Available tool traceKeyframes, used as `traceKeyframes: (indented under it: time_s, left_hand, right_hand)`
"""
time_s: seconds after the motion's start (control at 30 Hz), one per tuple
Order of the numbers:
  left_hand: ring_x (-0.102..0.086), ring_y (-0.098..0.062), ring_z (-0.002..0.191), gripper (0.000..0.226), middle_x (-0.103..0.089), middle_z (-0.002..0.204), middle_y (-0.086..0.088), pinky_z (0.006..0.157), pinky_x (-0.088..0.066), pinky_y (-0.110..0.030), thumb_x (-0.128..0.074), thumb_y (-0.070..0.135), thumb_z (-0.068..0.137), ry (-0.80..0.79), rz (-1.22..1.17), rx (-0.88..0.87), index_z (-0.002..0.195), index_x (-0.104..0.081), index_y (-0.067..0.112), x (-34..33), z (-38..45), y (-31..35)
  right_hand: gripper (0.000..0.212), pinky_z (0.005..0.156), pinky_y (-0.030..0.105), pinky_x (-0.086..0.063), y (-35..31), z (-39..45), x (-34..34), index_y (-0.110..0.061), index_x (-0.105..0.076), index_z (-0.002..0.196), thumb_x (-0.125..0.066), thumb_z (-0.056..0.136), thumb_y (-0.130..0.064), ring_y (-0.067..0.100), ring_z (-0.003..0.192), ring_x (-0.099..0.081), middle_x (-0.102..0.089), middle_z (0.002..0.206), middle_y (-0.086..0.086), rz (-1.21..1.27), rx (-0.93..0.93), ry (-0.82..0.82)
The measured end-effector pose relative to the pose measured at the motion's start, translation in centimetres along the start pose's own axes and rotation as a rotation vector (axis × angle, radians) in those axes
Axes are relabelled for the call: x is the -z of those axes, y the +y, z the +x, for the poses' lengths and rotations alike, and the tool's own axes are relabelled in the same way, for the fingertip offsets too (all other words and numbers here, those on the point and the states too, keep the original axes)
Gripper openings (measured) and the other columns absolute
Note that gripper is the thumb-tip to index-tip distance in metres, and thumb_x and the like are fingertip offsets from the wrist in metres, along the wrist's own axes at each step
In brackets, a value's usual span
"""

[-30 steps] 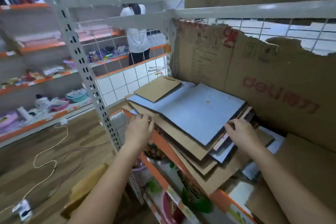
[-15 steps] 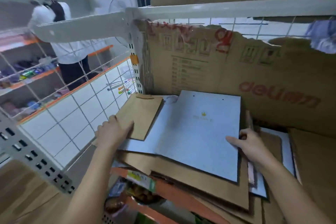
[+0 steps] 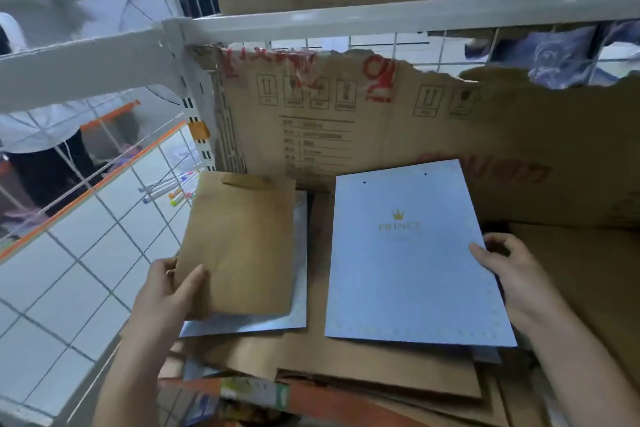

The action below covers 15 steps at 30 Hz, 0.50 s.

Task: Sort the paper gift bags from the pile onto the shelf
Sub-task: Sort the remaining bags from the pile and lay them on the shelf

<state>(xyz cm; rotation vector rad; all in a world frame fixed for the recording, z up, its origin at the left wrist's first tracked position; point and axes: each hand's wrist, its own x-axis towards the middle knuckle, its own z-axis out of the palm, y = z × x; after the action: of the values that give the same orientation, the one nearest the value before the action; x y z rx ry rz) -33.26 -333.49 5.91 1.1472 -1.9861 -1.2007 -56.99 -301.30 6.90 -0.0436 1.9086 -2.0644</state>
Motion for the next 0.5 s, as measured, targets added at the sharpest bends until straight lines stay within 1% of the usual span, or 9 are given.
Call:
traceKeyframes:
  time_s: [0.07,0.17,0.23,0.27,0.33,0.4,0.43,0.47,0.5]
  left_hand:
    - [-0.064,-0.032,0.084,0.023,-0.066,0.094,-0.006,0.077,-0.051,-0.048,-0.065,0.044,0.082,-0.015,-0.118,0.011,0.094,-0.050,0.031,-0.9,-1.5,0.4]
    - [-0.056,-0.026,0.070,0.009,-0.063,0.078,-0.010,0.075,-0.049,-0.045,-0.059,0.027,0.090,-0.064,-0.235,0.018,0.094,-0.052,0.021,-3.0,-3.7,1.8]
    - [-0.054,-0.025,0.063,0.010,-0.061,0.074,-0.015,0.059,-0.053,-0.037,-0.055,0.016,0.092,-0.121,-0.265,0.015,0.099,-0.049,0.011,-4.8,-5.3,3.0]
    - [-0.055,-0.024,0.065,0.013,-0.062,0.077,-0.016,0.050,-0.054,-0.029,-0.055,0.014,0.091,-0.154,-0.286,0.007,0.101,-0.048,0.009,-5.8,-6.2,3.5]
    - [-0.057,-0.021,0.068,0.012,-0.065,0.083,-0.014,0.042,-0.049,-0.015,-0.055,0.014,0.091,-0.213,-0.311,0.002,0.100,-0.048,0.012,-7.8,-8.2,4.8]
    - [-0.057,-0.021,0.071,0.011,-0.064,0.086,-0.014,0.039,-0.048,-0.016,-0.054,0.015,0.091,-0.276,-0.355,0.021,0.100,-0.049,0.012,-9.9,-10.4,6.1]
    - [-0.057,-0.021,0.074,0.011,-0.063,0.089,-0.014,0.039,-0.048,-0.018,-0.054,0.014,0.092,-0.304,-0.374,0.023,0.101,-0.049,0.013,-11.2,-11.5,6.7]
    - [-0.057,-0.021,0.077,0.009,-0.063,0.093,-0.012,0.042,-0.050,-0.023,-0.054,0.015,0.092,-0.338,-0.387,0.025,0.100,-0.050,0.015,-12.8,-12.7,7.3]
    - [-0.059,-0.021,0.079,0.006,-0.063,0.096,-0.010,0.048,-0.052,-0.028,-0.054,0.016,0.092,-0.354,-0.396,0.033,0.096,-0.051,0.018,-13.7,-13.5,7.6]
  right_hand:
    - [0.011,0.039,0.023,-0.050,-0.2,-0.1,1.4,-0.016,-0.049,0.085,-0.053,0.091,-0.008,0.012,0.046,-0.064,-0.060,0.080,0.010,0.056,-0.018,0.007]
    - [0.008,0.040,0.025,-0.050,-0.5,-0.8,4.2,-0.016,-0.050,0.089,-0.053,0.090,-0.008,0.010,0.046,-0.065,-0.062,0.081,0.009,0.118,-0.014,0.027]
    - [0.009,0.047,0.029,-0.051,-0.9,-1.8,6.4,-0.015,-0.050,0.097,-0.053,0.090,-0.010,0.009,0.050,-0.066,-0.066,0.079,0.007,0.119,-0.002,0.066]
    - [0.010,0.048,0.029,-0.051,-0.9,-2.2,7.9,-0.015,-0.051,0.099,-0.053,0.090,-0.010,0.009,0.052,-0.067,-0.069,0.076,0.005,0.122,0.002,0.095]
    - [0.011,0.046,0.027,-0.053,-1.1,-3.2,10.9,-0.015,-0.053,0.100,-0.054,0.089,-0.012,0.009,0.056,-0.069,-0.072,0.072,-0.001,0.152,0.009,0.130]
    - [0.028,0.051,0.027,-0.056,-1.3,-4.5,14.3,-0.013,-0.053,0.107,-0.064,0.083,-0.021,0.011,0.062,-0.070,-0.071,0.086,0.002,0.176,0.050,0.136]
    - [0.050,0.056,0.030,-0.057,-1.3,-5.3,16.0,-0.012,-0.053,0.110,-0.076,0.070,-0.033,0.013,0.066,-0.071,-0.070,0.092,0.004,0.164,0.075,0.130]
    - [0.072,0.060,0.033,-0.058,-1.5,-6.3,18.1,-0.012,-0.055,0.108,-0.085,0.051,-0.044,0.014,0.070,-0.072,-0.071,0.094,0.004,0.145,0.096,0.163]
    - [0.080,0.061,0.035,-0.059,-1.6,-6.8,19.3,-0.012,-0.058,0.104,-0.088,0.037,-0.047,0.015,0.071,-0.072,-0.073,0.089,0.002,0.128,0.106,0.186]
